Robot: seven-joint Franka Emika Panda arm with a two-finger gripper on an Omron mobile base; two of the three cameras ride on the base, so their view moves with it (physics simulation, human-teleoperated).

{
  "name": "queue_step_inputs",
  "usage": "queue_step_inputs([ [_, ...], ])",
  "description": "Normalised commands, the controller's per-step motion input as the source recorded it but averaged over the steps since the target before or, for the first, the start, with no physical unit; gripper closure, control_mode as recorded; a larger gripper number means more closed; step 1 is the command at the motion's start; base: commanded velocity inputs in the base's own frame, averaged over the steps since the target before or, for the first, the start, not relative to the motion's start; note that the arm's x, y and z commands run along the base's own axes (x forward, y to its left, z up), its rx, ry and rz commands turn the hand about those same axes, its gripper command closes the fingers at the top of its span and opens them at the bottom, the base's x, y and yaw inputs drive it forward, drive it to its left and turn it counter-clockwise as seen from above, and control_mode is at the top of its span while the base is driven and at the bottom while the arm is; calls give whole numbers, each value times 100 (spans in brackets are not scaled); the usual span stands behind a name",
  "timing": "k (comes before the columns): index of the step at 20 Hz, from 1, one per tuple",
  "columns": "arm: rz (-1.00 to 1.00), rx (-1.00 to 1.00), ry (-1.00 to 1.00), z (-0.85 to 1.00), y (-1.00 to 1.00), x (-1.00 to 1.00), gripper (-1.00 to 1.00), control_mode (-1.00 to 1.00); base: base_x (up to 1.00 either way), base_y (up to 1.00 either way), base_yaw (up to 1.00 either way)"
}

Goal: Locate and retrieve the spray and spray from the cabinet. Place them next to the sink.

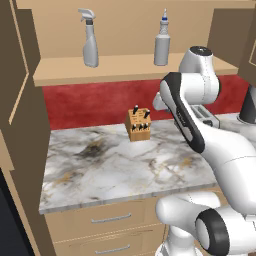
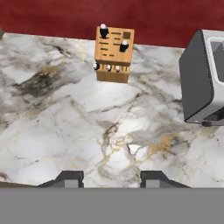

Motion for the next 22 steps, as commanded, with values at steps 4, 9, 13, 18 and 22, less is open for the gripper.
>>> queue_step_inputs([
  [4, -1, 0, -5, 1, 0, -9, -100, -100, 0, 0, 0],
  [9, -6, 0, -15, 8, 0, -32, -100, -100, 0, 0, 0],
  [13, -12, 4, -20, 18, -4, -34, -100, -100, 0, 0, 0],
  [18, -16, 10, -18, 42, -8, -14, -100, -100, 0, 0, 0],
  [22, -11, 5, -11, 48, -3, -8, -100, -100, 0, 0, 0],
])
